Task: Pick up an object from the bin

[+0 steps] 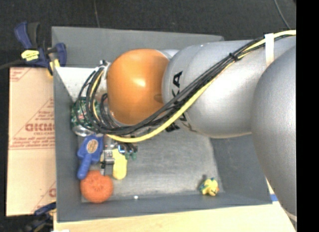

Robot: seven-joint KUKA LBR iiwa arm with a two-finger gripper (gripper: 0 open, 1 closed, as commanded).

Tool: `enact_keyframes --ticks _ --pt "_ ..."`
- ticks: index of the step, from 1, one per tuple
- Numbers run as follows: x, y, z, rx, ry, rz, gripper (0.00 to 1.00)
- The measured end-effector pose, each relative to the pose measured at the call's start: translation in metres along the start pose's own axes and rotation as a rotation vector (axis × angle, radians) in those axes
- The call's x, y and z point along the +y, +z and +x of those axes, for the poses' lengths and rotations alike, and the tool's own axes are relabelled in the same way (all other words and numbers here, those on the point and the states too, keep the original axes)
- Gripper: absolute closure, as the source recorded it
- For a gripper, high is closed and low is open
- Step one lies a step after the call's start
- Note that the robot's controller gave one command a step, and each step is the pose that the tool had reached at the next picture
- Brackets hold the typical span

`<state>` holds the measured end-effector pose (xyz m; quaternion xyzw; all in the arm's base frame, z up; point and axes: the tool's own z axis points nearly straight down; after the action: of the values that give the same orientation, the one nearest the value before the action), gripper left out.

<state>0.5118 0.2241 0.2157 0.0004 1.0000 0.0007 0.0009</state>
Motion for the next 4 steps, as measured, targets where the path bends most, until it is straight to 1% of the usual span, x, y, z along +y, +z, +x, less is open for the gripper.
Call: enact_keyframes --ticks 1,2,3,4 --pt "-0.02 0.053 0.002 -0.004 -0.133 0.0 0.0" --pt "-0.01 0.135 0.009 -0.014 -0.183 -0.002 0.0" --pt "-0.07 0.142 0.029 -0.021 -0.214 -0.006 0.0" --pt "-0.088 0.135 0.035 -0.016 -0.043 -0.007 0.0"
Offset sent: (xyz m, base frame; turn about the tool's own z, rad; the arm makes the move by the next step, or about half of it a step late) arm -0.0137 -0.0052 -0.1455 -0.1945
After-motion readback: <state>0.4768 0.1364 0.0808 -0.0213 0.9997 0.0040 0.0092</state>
